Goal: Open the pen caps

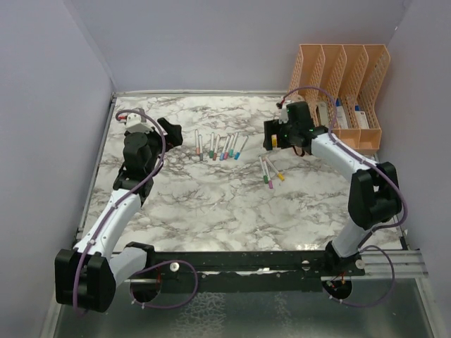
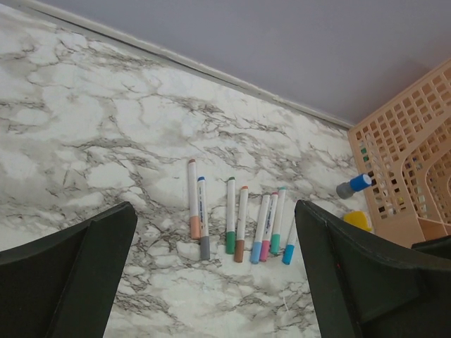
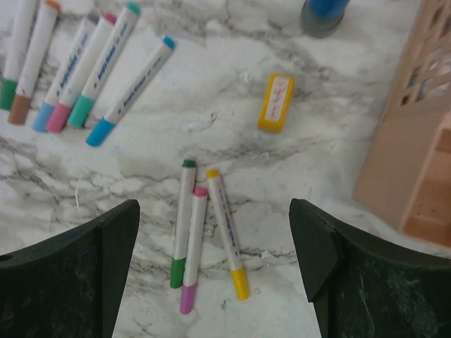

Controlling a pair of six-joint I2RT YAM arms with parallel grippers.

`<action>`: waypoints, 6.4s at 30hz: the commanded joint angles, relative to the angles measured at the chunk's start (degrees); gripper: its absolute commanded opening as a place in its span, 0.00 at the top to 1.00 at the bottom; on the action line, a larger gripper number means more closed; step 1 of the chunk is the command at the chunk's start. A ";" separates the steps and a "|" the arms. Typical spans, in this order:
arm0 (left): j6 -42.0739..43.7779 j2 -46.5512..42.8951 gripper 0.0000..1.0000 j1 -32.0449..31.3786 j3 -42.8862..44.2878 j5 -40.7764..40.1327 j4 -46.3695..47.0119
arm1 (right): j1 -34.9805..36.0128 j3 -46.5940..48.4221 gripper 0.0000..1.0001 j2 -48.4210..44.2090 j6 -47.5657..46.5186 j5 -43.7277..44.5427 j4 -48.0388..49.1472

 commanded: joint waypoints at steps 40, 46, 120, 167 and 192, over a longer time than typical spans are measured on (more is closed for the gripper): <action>-4.94 -2.24 0.01 -0.16 -3.23 8.76 -7.62 | 5.33 -5.59 0.58 11.34 1.83 9.60 -6.40; -5.36 -2.43 0.02 -0.16 -3.57 9.02 -7.68 | 5.29 -6.21 0.83 12.38 1.88 8.44 -7.03; -21.36 22.29 1.00 -20.39 9.22 11.31 8.94 | 22.29 -7.11 0.40 -7.49 4.30 -10.51 10.98; -2.80 26.16 1.00 -4.32 26.17 9.73 -22.34 | 17.97 -13.12 0.99 -13.24 12.25 21.36 -13.69; 9.07 29.81 1.00 -3.06 20.59 7.62 -42.02 | 3.57 -14.92 0.99 -1.82 7.30 13.80 -10.02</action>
